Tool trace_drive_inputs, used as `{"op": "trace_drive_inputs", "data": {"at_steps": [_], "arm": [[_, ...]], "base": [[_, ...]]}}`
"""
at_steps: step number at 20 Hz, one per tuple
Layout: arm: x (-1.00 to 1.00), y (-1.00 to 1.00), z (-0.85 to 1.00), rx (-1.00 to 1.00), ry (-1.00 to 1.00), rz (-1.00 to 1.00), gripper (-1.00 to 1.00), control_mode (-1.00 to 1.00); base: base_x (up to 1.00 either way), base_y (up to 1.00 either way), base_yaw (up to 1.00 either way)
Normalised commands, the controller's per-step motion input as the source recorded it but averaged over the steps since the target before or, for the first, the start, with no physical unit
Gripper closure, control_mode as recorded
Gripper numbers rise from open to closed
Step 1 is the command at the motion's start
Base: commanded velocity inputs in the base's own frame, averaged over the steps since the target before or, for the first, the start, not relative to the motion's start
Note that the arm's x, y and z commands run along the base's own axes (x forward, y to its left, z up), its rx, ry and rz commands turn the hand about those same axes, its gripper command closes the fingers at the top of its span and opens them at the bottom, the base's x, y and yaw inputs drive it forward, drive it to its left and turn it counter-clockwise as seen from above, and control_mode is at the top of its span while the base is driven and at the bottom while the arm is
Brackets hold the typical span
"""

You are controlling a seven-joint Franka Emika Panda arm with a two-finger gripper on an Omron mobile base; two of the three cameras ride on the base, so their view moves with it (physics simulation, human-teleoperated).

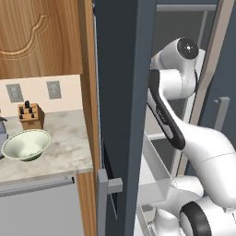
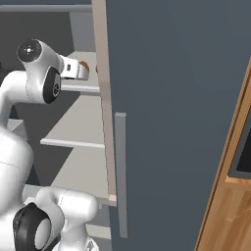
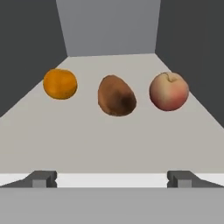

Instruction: Take the orange, potato, and peach from the freezer and place them in the bowl on the counter.

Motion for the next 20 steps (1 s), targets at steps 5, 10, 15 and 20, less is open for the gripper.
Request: {"op": "trace_drive_inputs", "data": {"at_steps": [5,10,15,20], "arm": [[0.56,0.00,0.00,0.00,0.00,-0.02,-1.00,-1.00],[0.54,0.00,0.00,0.00,0.00,-0.02,-1.00,-1.00],[0.41,0.00,-0.03,0.00,0.01,0.00,-1.00,-1.00],[0.38,0.00,-0.12,0.00,0.01,0.00,-1.00,-1.00]], "base": [[0.00,0.00,0.00],[0.00,0.00,0.00],[0.00,0.00,0.00],[0.00,0.00,0.00]]}}
